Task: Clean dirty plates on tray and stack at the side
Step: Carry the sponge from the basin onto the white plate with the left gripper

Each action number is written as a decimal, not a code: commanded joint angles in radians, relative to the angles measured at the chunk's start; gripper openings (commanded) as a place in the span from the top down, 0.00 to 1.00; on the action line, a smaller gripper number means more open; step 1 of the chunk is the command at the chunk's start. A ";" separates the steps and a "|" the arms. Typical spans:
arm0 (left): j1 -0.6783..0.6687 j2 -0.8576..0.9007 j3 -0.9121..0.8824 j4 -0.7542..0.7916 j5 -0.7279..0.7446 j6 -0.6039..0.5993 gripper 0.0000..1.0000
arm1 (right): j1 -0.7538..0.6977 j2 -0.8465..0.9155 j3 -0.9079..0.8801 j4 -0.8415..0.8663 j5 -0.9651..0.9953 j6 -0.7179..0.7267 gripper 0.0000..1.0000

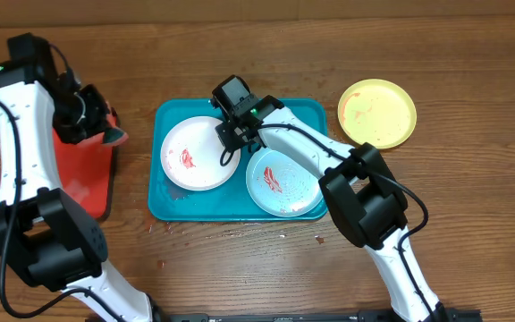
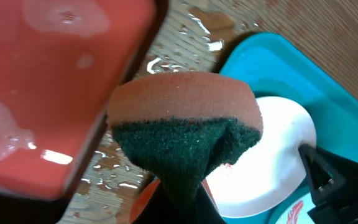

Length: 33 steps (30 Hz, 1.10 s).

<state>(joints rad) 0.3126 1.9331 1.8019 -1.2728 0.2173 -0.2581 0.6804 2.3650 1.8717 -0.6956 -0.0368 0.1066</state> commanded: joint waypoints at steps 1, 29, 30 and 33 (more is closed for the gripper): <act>-0.047 0.009 -0.023 0.008 0.020 0.015 0.96 | -0.003 0.018 -0.039 -0.014 0.013 0.100 0.96; -0.362 0.010 -0.376 0.514 0.020 -0.177 0.96 | -0.004 0.018 -0.039 -0.119 0.016 0.305 0.96; -0.364 0.010 -0.377 0.511 0.020 -0.177 0.96 | -0.003 0.018 -0.039 -0.119 0.016 0.305 0.96; -0.376 0.010 -0.394 0.515 0.020 -0.192 0.96 | -0.003 0.018 -0.039 -0.114 0.017 0.305 0.96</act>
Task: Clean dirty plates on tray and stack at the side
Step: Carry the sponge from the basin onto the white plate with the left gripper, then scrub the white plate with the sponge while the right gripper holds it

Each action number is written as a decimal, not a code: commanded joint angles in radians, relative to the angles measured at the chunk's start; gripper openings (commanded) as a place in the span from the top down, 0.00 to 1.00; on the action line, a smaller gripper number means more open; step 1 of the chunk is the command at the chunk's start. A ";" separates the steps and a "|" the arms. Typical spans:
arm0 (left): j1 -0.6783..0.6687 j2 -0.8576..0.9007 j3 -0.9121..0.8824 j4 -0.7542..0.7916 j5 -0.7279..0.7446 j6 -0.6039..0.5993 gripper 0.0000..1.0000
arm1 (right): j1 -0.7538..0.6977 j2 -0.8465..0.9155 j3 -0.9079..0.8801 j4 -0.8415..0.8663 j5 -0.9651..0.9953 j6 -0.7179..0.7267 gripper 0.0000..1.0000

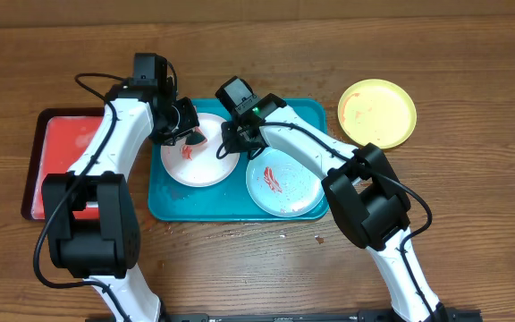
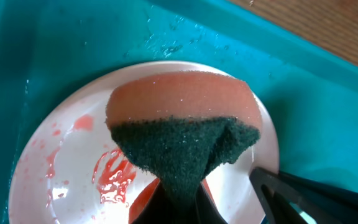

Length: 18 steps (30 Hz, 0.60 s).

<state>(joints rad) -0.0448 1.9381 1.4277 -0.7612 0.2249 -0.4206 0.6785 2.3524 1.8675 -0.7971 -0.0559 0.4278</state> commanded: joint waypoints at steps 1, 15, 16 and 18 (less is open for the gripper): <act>-0.023 0.006 -0.032 0.008 0.012 -0.033 0.96 | -0.002 0.031 -0.035 -0.011 0.036 -0.016 0.96; -0.045 0.138 -0.099 0.029 -0.009 -0.047 0.95 | -0.002 0.031 -0.035 -0.001 0.036 -0.016 0.96; -0.042 0.144 -0.099 0.027 -0.032 -0.029 0.94 | -0.002 0.031 -0.035 -0.002 0.036 -0.016 0.96; -0.035 0.144 -0.099 0.009 -0.101 0.014 0.94 | -0.002 0.031 -0.035 -0.008 0.036 -0.016 0.96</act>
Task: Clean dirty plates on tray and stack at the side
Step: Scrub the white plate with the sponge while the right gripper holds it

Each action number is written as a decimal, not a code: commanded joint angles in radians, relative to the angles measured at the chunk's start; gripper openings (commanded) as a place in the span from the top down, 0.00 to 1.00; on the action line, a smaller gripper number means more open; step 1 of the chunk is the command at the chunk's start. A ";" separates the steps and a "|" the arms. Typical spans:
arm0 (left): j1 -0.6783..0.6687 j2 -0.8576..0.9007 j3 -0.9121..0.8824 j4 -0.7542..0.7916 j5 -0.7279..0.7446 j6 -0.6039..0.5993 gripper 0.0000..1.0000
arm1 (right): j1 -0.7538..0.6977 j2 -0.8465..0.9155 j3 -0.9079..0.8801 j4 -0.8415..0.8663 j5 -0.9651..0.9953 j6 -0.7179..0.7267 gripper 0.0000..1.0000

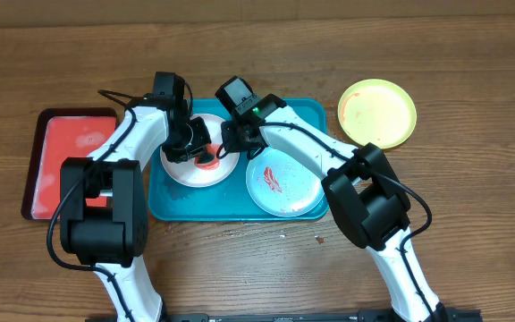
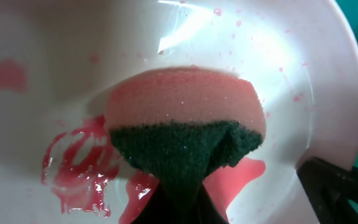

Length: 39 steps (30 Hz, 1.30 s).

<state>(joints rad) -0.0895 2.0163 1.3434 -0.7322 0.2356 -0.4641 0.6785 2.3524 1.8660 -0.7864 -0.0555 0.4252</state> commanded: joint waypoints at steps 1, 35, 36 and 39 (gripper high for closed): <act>0.014 0.064 -0.012 -0.037 -0.161 0.068 0.94 | -0.002 0.031 -0.033 -0.021 0.035 -0.014 0.96; 0.064 0.234 0.178 -0.177 0.195 0.122 0.96 | -0.002 0.031 -0.033 -0.023 0.035 -0.014 0.96; 0.074 0.232 0.193 -0.209 0.195 0.134 0.96 | -0.002 0.031 -0.033 -0.023 0.035 -0.014 0.96; 0.100 0.232 0.264 -0.311 0.205 0.186 0.96 | -0.002 0.031 -0.033 -0.022 0.035 -0.014 0.96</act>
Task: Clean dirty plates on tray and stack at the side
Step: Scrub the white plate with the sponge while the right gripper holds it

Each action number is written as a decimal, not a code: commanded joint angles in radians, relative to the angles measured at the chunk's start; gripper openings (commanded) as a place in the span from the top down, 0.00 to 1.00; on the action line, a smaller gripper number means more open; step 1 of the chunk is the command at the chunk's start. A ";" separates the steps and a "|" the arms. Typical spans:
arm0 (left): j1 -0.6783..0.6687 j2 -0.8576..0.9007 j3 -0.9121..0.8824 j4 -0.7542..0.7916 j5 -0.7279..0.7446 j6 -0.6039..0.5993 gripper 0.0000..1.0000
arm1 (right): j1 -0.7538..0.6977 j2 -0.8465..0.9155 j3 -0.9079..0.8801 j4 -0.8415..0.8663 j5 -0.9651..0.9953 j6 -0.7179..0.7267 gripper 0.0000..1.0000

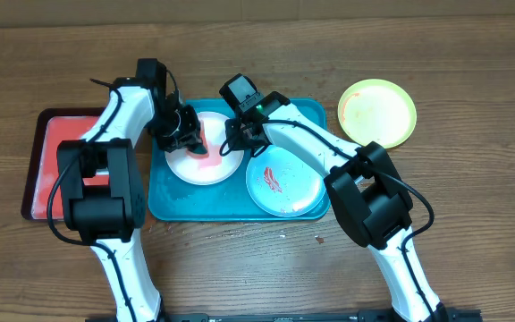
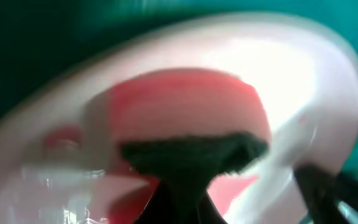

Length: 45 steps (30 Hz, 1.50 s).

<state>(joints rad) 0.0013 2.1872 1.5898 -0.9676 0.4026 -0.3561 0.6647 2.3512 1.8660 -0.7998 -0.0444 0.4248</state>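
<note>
A teal tray [image 1: 170, 199] holds a white plate [image 1: 222, 161] with red smears and a light-blue plate [image 1: 293, 192] with a red stain. My left gripper [image 1: 189, 136] is shut on a pink-and-green sponge [image 2: 185, 112] that presses on the white plate [image 2: 316, 81]; that view is blurred by motion. My right gripper [image 1: 237, 143] sits at the white plate's right rim and seems shut on it; one of its fingers [image 2: 331, 186] shows at the lower right of the left wrist view. A yellow plate [image 1: 377, 112] lies on the table right of the tray.
A red tray [image 1: 61, 170] with a wet surface lies left of the teal tray. Both arms cross over the teal tray's upper half. Bare wooden table [image 1: 240, 259] runs along the front.
The sponge in my left gripper has moved from the middle of the white plate toward its upper left. The red stain is now smeared. The right gripper has stayed put.
My left gripper held the sponge over the red tray's edge. It then hung above the stained white plate, then pressed the sponge onto the red stain, and now it is further left on the plate. The right gripper stayed at the plate's right rim throughout.
</note>
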 commanded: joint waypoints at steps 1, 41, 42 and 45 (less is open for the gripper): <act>0.014 0.061 0.042 -0.103 0.045 0.097 0.96 | 0.012 0.032 -0.033 -0.007 0.024 -0.013 0.96; -0.159 0.066 0.127 -0.052 -0.150 0.030 0.96 | 0.012 0.032 -0.033 -0.011 0.025 -0.013 0.96; -0.159 0.066 0.127 -0.064 -0.175 0.030 0.96 | 0.012 0.032 -0.033 -0.011 0.025 -0.013 0.96; -0.137 0.066 0.127 -0.103 -0.233 0.026 0.96 | 0.012 0.032 -0.033 -0.010 0.025 -0.013 0.96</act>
<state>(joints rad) -0.1444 2.2356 1.7210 -1.0409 0.2855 -0.3252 0.6628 2.3466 1.8622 -0.8066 -0.0448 0.4221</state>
